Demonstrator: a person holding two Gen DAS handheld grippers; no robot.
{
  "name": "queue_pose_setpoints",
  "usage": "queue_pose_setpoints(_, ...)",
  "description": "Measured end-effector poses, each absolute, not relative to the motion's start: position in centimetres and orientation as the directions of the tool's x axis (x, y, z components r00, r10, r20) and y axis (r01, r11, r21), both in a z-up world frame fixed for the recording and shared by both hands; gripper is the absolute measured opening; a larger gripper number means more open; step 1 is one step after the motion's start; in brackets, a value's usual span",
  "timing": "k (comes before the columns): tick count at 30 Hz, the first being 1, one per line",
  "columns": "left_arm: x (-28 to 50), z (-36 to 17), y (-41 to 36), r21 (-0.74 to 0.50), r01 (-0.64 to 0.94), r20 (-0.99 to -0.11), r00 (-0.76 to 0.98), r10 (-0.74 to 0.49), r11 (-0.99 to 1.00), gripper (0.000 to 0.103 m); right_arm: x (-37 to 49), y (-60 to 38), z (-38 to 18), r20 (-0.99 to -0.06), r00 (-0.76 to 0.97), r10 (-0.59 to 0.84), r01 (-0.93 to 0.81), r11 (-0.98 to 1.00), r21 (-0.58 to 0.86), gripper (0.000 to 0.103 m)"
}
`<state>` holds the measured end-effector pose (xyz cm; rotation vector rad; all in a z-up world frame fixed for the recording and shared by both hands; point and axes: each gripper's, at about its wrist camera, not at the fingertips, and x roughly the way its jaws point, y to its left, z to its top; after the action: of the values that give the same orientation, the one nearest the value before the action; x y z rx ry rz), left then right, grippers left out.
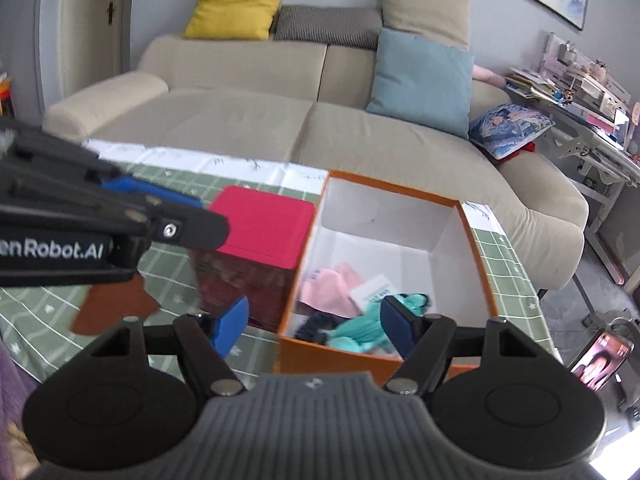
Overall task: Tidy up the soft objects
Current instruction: 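Move both tools back over the silver foil bag and brown cloth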
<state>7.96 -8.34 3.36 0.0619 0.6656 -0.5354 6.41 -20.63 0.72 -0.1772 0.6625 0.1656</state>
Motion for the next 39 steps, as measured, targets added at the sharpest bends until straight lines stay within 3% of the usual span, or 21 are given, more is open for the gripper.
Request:
queue_pose_setpoints(11,4.9,-0.1,-0.6,-0.121,0.283,-0.600,0.743,-0.297,0.952,0.020,4.4,-16.8,-0.7,-0.547,0.825,0.143,-0.184,0.983,-0.019,0.072)
queue_pose_setpoints(15,4.3,-1.8,2.9,-0.128,0.179,-0.636,0.740,-0.219,0.976,0.031,4.7,-14.9,-1.6,-0.546,0.816,0.189,-0.216,0.976,0.015,0.072)
queue_pose_setpoints(22,4.7,-4.0,8.6,-0.174,-0.011,-0.683,0.722,-0.112,0.985,0.036,6.7,-10.3,-4.2,-0.594,0.752,0.287,-0.339,0.941,0.025,0.073)
queue_pose_setpoints(26,5.9,-5.0,10.8,-0.176,-0.101,-0.696,0.717,-0.051,0.979,0.044,7.9,-7.6,-6.1,-0.628,0.704,0.332,-0.404,0.914,0.030,0.086)
queue_pose_setpoints(29,6.9,-5.8,11.8,-0.159,-0.145,-0.708,0.706,-0.010,0.977,0.059,8.9,-5.8,-7.5,-0.658,0.661,0.361,-0.442,0.896,0.047,0.094)
queue_pose_setpoints(33,8.6,-6.6,13.4,-0.090,-0.208,-0.707,0.702,0.085,0.974,0.078,10.8,-3.7,-9.5,-0.697,0.625,0.351,-0.455,0.890,0.039,0.096)
queue_pose_setpoints(39,11.4,-8.5,17.3,-0.040,-0.280,-0.726,0.668,0.164,0.959,0.080,14.1,-1.4,-12.1,-0.748,0.565,0.348,-0.459,0.886,0.065,0.100)
